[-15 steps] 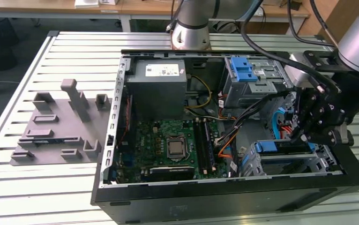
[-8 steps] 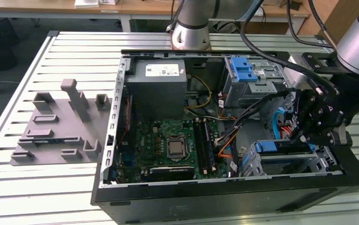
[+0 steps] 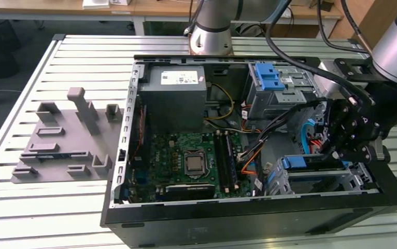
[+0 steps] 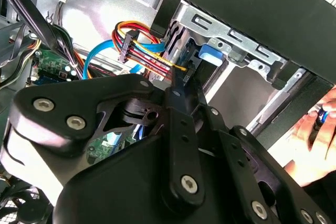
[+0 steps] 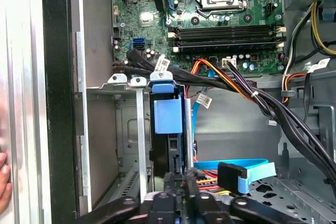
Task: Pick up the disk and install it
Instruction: 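Insert the first disk wire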
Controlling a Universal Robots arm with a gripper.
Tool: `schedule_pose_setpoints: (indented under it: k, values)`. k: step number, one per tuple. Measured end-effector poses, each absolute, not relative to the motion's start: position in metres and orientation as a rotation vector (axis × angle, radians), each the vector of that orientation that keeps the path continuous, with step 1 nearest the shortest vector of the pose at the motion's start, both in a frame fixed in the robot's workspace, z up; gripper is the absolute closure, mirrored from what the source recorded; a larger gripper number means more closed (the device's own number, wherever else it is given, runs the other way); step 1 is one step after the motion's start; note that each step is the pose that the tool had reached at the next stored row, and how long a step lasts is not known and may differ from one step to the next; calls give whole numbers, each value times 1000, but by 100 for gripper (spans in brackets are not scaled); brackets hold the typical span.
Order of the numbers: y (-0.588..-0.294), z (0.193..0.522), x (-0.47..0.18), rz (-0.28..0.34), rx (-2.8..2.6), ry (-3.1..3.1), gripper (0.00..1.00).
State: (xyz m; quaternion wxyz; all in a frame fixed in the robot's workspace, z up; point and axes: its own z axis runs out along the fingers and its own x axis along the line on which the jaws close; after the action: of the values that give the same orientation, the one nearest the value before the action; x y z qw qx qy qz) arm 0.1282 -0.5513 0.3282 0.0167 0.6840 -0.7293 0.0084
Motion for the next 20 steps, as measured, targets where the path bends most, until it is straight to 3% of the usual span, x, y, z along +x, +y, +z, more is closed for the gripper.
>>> schedule_pose_setpoints:
  k: [10,12,14,20]
  values:
    - [-551,339,128,22,2127,-2268,76]
    - [-551,340,128,21,2127,-2268,78]
    - [-551,340,128,21,2127,-2268,89]
    - [-551,340,128,21,2127,-2268,89]
